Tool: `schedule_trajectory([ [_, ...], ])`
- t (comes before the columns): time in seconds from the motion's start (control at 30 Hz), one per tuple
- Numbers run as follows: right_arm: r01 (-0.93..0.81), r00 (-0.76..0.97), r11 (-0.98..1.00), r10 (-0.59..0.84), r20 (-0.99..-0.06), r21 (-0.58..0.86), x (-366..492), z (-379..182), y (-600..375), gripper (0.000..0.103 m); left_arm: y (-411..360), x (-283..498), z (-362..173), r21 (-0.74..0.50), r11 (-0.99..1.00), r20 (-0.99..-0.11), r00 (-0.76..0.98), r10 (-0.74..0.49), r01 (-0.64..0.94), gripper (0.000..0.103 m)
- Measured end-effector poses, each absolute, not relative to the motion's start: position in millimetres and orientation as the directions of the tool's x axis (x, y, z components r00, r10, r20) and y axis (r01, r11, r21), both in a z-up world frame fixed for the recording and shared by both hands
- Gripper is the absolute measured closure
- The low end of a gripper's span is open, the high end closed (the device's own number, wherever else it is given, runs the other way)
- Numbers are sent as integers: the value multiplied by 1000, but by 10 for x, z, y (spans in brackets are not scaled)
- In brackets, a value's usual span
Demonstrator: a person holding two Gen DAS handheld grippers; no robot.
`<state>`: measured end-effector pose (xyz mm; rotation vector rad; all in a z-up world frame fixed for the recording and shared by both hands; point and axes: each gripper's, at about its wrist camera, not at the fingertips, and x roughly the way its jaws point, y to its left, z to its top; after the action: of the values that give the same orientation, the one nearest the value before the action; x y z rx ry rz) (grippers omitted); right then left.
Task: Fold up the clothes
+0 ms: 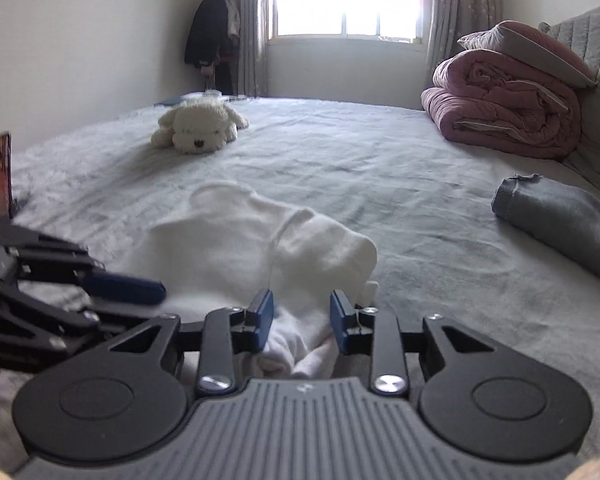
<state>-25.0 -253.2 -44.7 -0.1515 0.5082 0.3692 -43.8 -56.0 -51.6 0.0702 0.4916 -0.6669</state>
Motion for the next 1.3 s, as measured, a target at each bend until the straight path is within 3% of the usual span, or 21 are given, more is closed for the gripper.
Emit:
schedule_trajectory([
  [0.23, -374, 844, 919, 283, -456, -121, -326, -425, -2484, 71, -551, -478, -380, -48, 780, -436, 689, -579, 624, 69],
  [0.47, -358, 861, 931, 299, -412, -74, -169, -256, -2497, 70, -463, -225, -241, -33, 829, -401, 752, -523, 559, 68],
  [0.67, -366, 852, 929, 313, -420, -52, 42, -254, -2463, 70, -453, 151, -304, -43, 856, -423, 767, -482, 515, 68],
  [1.3, -303, 791, 939, 342, -508, 161, 365, -415, -2624, 68, -183, 589, -534, -313, 864, -459, 733, -502, 395, 67],
])
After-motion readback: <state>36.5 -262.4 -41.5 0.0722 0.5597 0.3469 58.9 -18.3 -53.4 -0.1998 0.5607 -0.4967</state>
